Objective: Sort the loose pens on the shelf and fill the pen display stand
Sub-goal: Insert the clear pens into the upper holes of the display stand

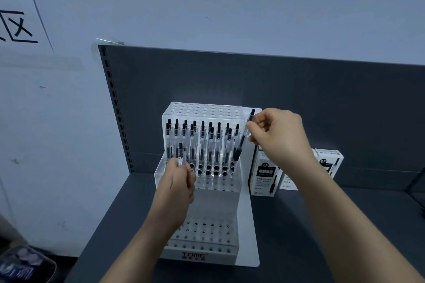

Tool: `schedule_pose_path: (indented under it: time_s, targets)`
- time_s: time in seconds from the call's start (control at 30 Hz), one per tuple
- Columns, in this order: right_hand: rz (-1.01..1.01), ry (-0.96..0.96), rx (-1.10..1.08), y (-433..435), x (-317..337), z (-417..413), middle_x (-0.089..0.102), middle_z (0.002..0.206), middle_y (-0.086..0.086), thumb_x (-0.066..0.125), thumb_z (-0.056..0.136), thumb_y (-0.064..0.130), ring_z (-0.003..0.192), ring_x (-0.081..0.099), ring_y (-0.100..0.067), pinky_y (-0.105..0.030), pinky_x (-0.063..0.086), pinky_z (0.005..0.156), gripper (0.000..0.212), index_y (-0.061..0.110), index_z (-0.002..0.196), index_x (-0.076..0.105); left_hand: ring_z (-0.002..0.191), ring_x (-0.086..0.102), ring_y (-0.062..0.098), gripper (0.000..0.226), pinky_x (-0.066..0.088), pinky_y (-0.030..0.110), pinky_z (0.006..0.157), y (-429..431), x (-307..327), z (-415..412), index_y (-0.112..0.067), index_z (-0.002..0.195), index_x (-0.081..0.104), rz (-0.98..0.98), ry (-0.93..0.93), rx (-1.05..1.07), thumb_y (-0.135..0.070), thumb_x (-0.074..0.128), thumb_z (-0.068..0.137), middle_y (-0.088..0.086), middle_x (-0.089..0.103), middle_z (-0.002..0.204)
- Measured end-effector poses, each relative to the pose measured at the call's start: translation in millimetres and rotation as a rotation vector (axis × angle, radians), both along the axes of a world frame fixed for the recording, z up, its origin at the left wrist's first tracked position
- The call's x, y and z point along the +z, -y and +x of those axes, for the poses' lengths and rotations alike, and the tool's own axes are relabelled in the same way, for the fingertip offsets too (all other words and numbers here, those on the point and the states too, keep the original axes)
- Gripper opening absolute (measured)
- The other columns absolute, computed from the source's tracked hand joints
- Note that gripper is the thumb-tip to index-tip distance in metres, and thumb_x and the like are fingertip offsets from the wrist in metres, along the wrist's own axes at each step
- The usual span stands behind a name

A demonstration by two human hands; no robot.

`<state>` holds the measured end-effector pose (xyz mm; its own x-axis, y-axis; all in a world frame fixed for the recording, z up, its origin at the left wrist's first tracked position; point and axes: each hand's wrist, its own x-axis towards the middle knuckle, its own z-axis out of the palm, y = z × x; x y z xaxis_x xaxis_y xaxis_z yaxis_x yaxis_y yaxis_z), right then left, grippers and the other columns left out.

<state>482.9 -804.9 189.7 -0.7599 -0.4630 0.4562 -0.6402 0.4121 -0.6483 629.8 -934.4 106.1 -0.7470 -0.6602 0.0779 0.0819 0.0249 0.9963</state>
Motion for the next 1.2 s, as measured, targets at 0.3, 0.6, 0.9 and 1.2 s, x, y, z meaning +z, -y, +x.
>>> schedule_pose_path:
  time_s: [0.3,0.6,0.9,1.2]
  targets:
    - [0.093,0.094,0.036,13.0,-25.6,-1.7,0.069,0.059,-0.005,0.06,0.09,0.015,0.065,0.07,-0.019,-0.043,0.057,0.076,0.027,-0.006,0.074,0.064,0.045,0.033,0.008,0.026,0.03,0.024,0.043,-1.9,-3.0,10.5,-0.021,0.101,0.062,-0.147,0.007,-0.059,-0.028,0.037,0.102,-0.001,0.044,0.06]
    - [0.118,0.073,0.031,8.0,-24.2,4.8,0.07,0.064,-0.012,0.059,0.092,0.015,0.065,0.071,-0.017,-0.043,0.058,0.074,0.028,-0.008,0.077,0.062,0.05,0.043,0.011,0.03,0.035,0.016,0.046,-5.0,-3.2,14.8,-0.007,0.083,0.055,-0.231,0.092,-0.034,-0.027,0.041,0.101,-0.006,0.05,0.054]
    - [0.292,0.059,-0.01,10.8,-22.5,7.8,0.073,0.07,-0.006,0.052,0.095,0.023,0.071,0.07,-0.019,-0.018,0.048,0.06,0.032,0.0,0.08,0.068,0.053,0.048,0.007,0.026,0.041,0.015,0.051,-6.5,-0.9,15.1,-0.012,0.088,0.064,-0.228,0.037,-0.004,-0.023,0.043,0.101,-0.009,0.059,0.061]
    - [0.061,0.39,0.368,20.8,-24.0,40.7,0.069,0.064,-0.012,0.072,0.085,0.024,0.052,0.063,-0.009,-0.023,0.051,0.05,0.014,0.011,0.081,0.072,0.057,0.05,0.006,0.026,0.04,0.016,0.052,-7.3,-1.2,20.1,-0.013,0.089,0.065,-0.216,0.041,-0.034,-0.021,0.044,0.1,-0.007,0.062,0.066]
